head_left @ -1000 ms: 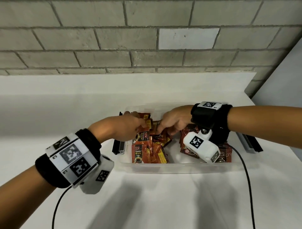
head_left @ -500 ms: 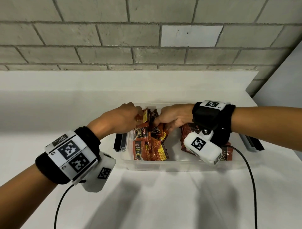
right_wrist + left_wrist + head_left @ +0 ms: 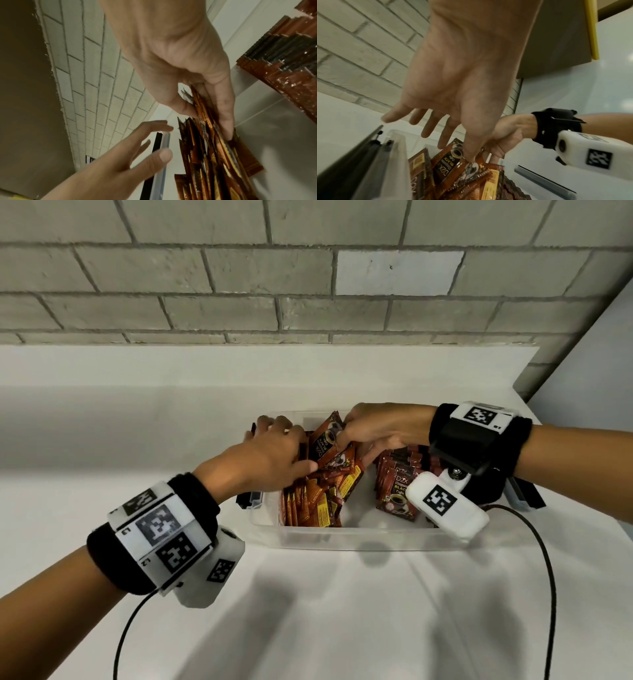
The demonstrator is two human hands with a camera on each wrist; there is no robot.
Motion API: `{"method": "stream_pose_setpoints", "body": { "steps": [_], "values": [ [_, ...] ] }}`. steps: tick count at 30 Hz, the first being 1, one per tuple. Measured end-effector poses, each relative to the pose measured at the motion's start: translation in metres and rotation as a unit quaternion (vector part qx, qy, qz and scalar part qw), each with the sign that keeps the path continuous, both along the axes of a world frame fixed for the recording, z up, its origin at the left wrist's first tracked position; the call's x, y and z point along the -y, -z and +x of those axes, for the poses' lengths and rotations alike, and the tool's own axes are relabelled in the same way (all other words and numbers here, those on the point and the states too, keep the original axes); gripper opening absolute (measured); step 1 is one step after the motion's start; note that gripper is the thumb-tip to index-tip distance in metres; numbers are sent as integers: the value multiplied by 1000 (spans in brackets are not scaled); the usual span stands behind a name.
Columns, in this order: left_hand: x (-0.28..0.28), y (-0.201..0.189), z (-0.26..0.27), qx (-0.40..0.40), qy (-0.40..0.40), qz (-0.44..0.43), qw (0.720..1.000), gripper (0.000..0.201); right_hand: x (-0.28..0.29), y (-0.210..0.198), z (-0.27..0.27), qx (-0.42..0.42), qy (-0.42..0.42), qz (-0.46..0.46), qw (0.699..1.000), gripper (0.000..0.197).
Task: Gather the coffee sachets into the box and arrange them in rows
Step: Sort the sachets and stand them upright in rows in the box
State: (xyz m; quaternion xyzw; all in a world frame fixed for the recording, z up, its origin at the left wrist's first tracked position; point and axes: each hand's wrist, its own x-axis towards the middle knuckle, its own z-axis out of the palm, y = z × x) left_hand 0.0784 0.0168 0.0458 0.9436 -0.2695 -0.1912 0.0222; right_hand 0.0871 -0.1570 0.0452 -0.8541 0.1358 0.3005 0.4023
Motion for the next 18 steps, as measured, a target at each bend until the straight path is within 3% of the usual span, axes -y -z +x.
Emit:
{"method": "stream_pose_setpoints", "body": {
  "steps": [4,10,15,18],
  "values": [
    [11,-2,-6,27,52,26,998,37,8,-5,-1,33,-22,-39,998,29],
    [14,-5,-1,1,79,64,995,25,25,-23,-7,65,-71,-68,993,24],
    [10,-16,0,36,9,-46,998,24,48,-44,-13,95,-44,-21,994,17],
    [9,-21,-6,55,-70,-164,983,41,62,-60,-22,107,7,53,993,23]
  ]
}}
